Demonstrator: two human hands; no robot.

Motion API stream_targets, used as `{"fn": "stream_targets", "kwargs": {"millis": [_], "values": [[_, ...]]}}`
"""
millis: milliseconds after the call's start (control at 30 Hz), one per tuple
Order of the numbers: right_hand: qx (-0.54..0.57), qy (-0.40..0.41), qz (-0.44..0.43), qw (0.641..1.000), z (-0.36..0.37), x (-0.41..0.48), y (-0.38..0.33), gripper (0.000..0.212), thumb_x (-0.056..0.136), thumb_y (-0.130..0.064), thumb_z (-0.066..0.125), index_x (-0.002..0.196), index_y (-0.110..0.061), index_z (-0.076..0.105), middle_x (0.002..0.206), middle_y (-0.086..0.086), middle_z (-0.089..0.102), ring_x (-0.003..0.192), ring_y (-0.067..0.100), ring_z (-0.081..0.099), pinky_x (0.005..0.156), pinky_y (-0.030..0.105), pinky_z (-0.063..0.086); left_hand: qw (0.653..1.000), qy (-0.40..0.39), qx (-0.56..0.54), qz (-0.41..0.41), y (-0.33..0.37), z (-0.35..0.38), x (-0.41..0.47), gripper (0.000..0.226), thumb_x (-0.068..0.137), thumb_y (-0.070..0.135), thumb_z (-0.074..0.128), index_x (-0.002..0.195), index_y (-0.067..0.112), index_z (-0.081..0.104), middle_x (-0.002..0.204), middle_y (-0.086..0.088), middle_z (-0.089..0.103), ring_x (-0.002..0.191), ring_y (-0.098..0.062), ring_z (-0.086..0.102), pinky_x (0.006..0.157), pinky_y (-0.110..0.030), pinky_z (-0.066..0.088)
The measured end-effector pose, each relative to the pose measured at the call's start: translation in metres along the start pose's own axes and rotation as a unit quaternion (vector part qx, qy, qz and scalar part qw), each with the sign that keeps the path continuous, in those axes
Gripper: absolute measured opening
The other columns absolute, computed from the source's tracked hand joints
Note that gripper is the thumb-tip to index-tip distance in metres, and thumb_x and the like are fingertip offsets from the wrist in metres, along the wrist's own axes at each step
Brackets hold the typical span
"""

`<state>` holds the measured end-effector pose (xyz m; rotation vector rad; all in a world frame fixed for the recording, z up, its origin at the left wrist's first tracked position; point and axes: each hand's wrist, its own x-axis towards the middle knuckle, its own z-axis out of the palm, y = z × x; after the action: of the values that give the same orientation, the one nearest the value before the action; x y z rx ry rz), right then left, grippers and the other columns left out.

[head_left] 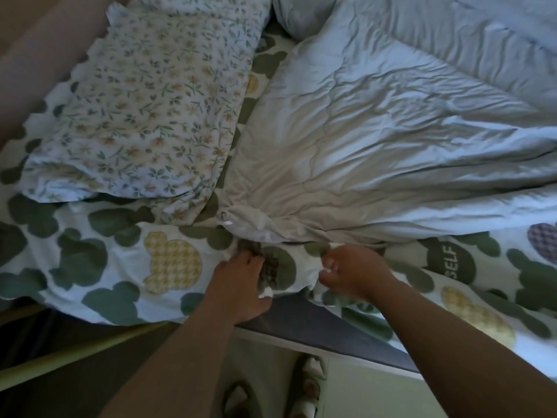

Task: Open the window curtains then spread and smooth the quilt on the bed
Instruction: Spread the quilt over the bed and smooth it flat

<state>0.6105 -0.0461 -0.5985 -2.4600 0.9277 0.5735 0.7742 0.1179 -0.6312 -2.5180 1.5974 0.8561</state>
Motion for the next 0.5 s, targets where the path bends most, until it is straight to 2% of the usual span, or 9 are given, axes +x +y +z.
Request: {"fn": "stream_targets", "kwargs": {"millis": [33, 67, 100, 133, 200, 300, 400, 500], "values": [[0.014, 0.001, 0.014, 1.0, 0.008, -0.003, 0.004, 0.038, 0.077, -0.051, 0.053, 0.108, -0.031, 0.062, 0.115, 0.001, 0.059, 0.105, 0.022, 0.058, 0.085, 0.031, 0.046, 0.999, -0.004, 0.053, -0.004, 0.002, 0.006, 0.001, 0.078, 0.077, 0.054, 0.061, 0.142, 0.022, 0.03, 0.142, -0.004, 0.032, 0.131, -0.026, 0.035, 0.105, -0.042, 0.033], [0.005, -0.005, 0.016, 1.0, 0.018, -0.004, 0.009, 0.059, 0.075, -0.055, 0.057, 0.13, -0.034, 0.05, 0.131, 0.001, 0.05, 0.118, 0.023, 0.051, 0.093, 0.033, 0.044, 0.996, -0.001, 0.093, -0.011, 0.003, 0.01, 0.002, 0.085, 0.078, 0.055, 0.06, 0.146, 0.023, 0.02, 0.148, -0.006, 0.022, 0.138, -0.027, 0.026, 0.11, -0.048, 0.026], [-0.021, -0.002, 0.014, 1.0, 0.029, -0.005, 0.013, 0.078, 0.074, -0.059, 0.06, 0.143, -0.034, 0.034, 0.141, 0.002, 0.04, 0.128, 0.024, 0.043, 0.1, 0.035, 0.04, 0.993, 0.012, 0.116, -0.021, 0.004, 0.015, 0.005, 0.088, 0.08, 0.053, 0.06, 0.148, 0.024, 0.013, 0.151, -0.007, 0.015, 0.141, -0.028, 0.018, 0.112, -0.053, 0.021], [-0.055, 0.013, 0.016, 0.998, 0.037, -0.005, 0.016, 0.091, 0.072, -0.061, 0.062, 0.149, -0.034, 0.021, 0.146, 0.004, 0.032, 0.133, 0.026, 0.036, 0.105, 0.037, 0.035, 0.99, 0.03, 0.136, -0.029, 0.004, 0.018, 0.008, 0.087, 0.083, 0.05, 0.059, 0.149, 0.024, 0.009, 0.153, -0.009, 0.01, 0.143, -0.029, 0.014, 0.112, -0.057, 0.018], [-0.106, 0.05, 0.036, 0.992, 0.056, -0.005, 0.019, 0.103, 0.069, -0.063, 0.066, 0.15, -0.036, 0.009, 0.152, 0.008, 0.022, 0.139, 0.03, 0.026, 0.112, 0.042, 0.025, 0.983, 0.057, 0.168, -0.046, 0.003, 0.025, 0.014, 0.08, 0.089, 0.04, 0.054, 0.15, 0.025, 0.004, 0.155, -0.013, 0.004, 0.144, -0.033, 0.009, 0.11, -0.061, 0.019], [-0.158, 0.076, 0.089, 0.98, 0.078, -0.001, 0.024, 0.102, 0.072, -0.052, 0.069, 0.15, -0.038, 0.004, 0.154, 0.014, 0.014, 0.14, 0.034, 0.02, 0.112, 0.05, 0.019, 0.975, 0.076, 0.2, -0.056, -0.002, 0.021, 0.024, 0.068, 0.096, 0.033, 0.042, 0.15, 0.025, 0.004, 0.153, -0.019, 0.008, 0.139, -0.039, 0.017, 0.104, -0.056, 0.03], [-0.178, 0.128, 0.087, 0.972, 0.087, 0.004, 0.021, 0.079, 0.081, -0.026, 0.063, 0.149, -0.032, 0.022, 0.137, 0.022, 0.04, 0.122, 0.039, 0.044, 0.098, 0.049, 0.038, 0.977, 0.096, 0.188, -0.023, -0.009, 0.015, 0.031, 0.051, 0.096, 0.02, 0.039, 0.144, 0.019, 0.022, 0.137, -0.019, 0.036, 0.119, -0.039, 0.043, 0.088, -0.046, 0.044], [-0.121, 0.106, 0.099, 0.982, 0.071, 0.005, 0.015, 0.049, 0.089, -0.022, 0.051, 0.137, -0.027, 0.042, 0.122, 0.014, 0.057, 0.108, 0.036, 0.058, 0.084, 0.04, 0.047, 0.991, 0.073, 0.113, -0.007, -0.02, 0.008, 0.034, 0.041, 0.097, 0.015, 0.039, 0.138, 0.016, 0.038, 0.129, -0.015, 0.053, 0.112, -0.036, 0.055, 0.09, -0.044, 0.047]]}}
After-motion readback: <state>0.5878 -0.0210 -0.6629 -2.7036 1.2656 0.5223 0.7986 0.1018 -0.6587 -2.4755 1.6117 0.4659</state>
